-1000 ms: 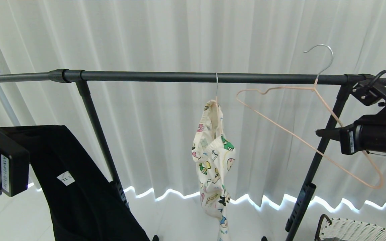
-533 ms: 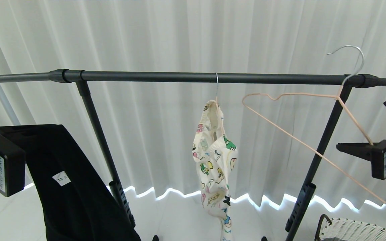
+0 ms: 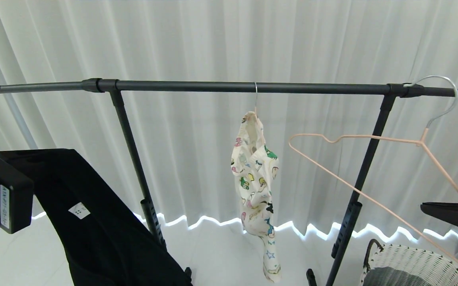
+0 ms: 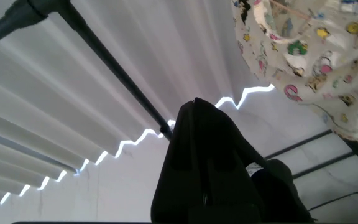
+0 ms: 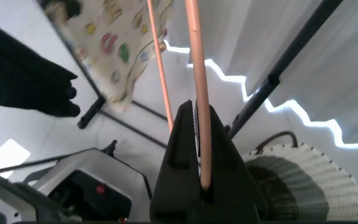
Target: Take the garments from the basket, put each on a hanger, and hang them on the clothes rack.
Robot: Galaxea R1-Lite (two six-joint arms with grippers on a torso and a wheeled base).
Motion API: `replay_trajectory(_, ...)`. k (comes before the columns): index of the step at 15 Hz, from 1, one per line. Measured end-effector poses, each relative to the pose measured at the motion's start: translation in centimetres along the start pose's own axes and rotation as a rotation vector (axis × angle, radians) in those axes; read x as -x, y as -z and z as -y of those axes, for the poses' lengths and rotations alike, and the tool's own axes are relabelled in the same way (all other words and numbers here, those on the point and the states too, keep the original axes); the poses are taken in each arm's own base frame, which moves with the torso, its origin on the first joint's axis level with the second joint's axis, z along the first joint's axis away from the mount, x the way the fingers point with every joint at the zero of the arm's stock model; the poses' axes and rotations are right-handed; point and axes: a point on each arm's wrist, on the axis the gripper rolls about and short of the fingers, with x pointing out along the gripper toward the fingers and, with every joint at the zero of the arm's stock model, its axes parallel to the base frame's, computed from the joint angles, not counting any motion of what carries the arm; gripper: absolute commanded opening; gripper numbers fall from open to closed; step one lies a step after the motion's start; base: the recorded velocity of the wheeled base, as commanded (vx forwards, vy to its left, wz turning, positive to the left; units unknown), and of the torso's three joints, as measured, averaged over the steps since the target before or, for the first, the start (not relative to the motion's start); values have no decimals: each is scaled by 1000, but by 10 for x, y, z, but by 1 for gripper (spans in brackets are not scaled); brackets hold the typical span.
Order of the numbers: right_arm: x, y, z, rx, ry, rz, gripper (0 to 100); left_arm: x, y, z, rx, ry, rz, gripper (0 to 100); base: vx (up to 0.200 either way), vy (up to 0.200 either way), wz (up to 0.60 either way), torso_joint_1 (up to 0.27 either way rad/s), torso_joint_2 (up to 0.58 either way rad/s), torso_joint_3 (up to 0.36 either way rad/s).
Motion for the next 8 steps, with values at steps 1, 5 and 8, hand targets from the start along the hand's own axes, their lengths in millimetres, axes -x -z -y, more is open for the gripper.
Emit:
replay_trajectory(1, 4, 3, -3, 5, -3, -1, 0, 0, 0, -1, 2, -7, -4, 0, -200, 0, 0, 2, 2, 2)
replay_trajectory(5, 25, 14, -10, 11, 16, -8, 0, -2, 4, -5, 18, -47, -27, 0, -200, 0, 0, 2, 5, 1)
replay_trajectory(8, 39, 21, -14, 12, 15, -4, 0, -3, 6, -5, 18, -49, -37, 0, -200, 0, 0, -2, 7, 4)
